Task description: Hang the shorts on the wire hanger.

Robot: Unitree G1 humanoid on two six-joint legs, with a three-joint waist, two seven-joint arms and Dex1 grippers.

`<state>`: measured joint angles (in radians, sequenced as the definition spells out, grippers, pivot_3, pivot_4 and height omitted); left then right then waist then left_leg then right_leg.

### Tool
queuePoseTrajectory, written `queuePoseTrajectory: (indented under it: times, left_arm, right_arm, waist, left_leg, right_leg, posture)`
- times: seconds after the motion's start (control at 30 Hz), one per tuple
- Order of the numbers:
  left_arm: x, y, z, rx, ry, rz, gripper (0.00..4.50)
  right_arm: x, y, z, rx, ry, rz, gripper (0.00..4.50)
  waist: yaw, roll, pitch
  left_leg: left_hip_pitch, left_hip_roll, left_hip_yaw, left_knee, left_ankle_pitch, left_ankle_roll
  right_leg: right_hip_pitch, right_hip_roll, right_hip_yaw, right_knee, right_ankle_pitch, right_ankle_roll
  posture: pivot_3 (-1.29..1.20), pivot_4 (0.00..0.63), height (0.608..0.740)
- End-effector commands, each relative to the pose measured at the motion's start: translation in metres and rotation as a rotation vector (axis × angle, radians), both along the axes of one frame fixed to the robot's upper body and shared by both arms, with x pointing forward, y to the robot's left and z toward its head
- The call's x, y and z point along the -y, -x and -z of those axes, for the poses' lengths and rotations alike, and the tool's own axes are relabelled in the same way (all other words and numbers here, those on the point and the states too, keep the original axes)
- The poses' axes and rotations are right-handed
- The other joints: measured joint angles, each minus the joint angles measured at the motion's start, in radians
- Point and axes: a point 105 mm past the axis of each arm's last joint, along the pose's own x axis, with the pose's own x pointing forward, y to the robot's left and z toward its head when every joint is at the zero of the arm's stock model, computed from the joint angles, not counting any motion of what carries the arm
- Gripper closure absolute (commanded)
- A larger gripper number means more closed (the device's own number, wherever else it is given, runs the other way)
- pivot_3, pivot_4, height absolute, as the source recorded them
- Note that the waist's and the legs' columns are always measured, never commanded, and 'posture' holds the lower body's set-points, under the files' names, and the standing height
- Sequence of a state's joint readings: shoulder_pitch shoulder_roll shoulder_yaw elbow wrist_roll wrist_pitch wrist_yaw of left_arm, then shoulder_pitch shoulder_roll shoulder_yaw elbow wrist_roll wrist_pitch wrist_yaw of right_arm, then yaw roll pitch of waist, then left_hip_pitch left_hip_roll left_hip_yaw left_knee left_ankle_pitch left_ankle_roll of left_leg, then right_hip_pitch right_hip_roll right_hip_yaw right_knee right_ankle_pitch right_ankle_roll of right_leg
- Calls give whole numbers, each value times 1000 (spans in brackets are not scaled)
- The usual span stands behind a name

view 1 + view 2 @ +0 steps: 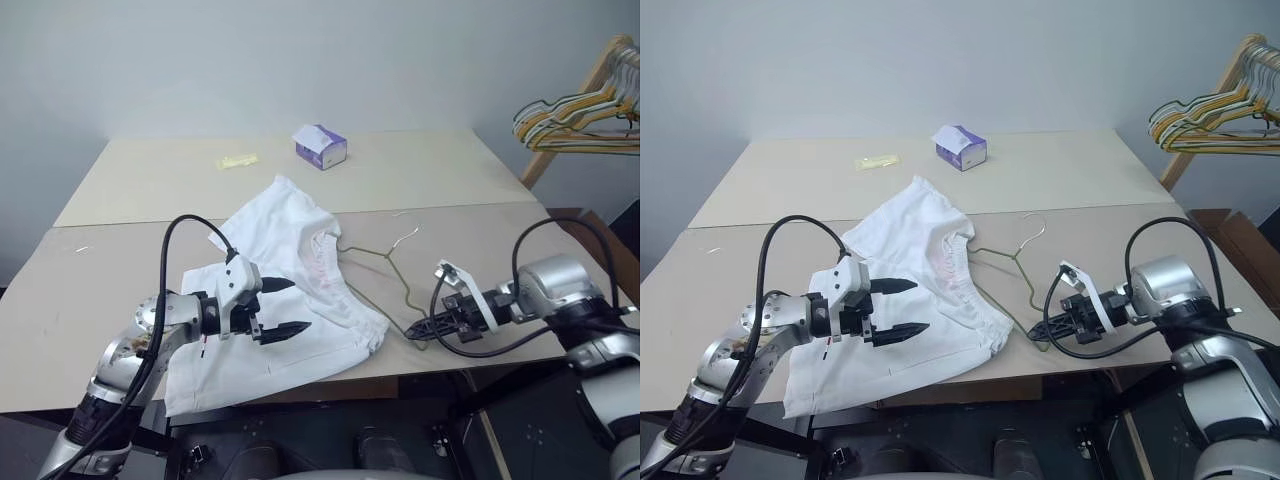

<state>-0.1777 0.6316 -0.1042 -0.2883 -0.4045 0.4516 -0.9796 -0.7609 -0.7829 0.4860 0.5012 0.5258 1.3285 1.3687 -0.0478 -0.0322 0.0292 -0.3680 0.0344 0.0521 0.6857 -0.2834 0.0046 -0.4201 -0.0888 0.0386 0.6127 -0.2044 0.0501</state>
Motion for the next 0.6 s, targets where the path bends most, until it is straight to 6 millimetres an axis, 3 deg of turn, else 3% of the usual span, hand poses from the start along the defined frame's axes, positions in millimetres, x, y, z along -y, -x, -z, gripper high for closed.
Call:
queuePoseTrajectory:
  times: [0.03, 0.37, 0.47, 0.6]
  left_arm:
    - [3, 0, -5, 44, 7, 8, 19]
    - [5, 1, -1, 41, 3, 6, 19]
    - [5, 1, -1, 43, 1, 4, 19]
    - [5, -1, -2, 49, 3, -1, 19]
  right_arm:
    - [-3, -11, -9, 53, -20, -33, 4500]
    - [-10, -36, -11, 158, -38, -22, 4500]
    - [-10, -45, -17, 237, -60, 8, 4500]
    - [-8, -55, -29, 492, -82, 20, 4500]
  waist:
    - [1, 0, 0]
    - [0, 1, 0]
    - [0, 1, -1]
    - [3, 1, -1]
  left_leg:
    - [0, 0, 0, 0, 0, 0]
    - [0, 0, 0, 0, 0, 0]
    - [0, 0, 0, 0, 0, 0]
    - [0, 0, 0, 0, 0, 0]
  right_leg:
    - [0, 0, 0, 0, 0, 0]
    - [0, 0, 0, 1, 0, 0]
    - [0, 0, 0, 1, 0, 0]
    - [0, 0, 0, 1, 0, 0]
  posture:
    - [-17, 0, 740]
    - [-19, 0, 740]
    - [-21, 0, 740]
    - [-27, 0, 740]
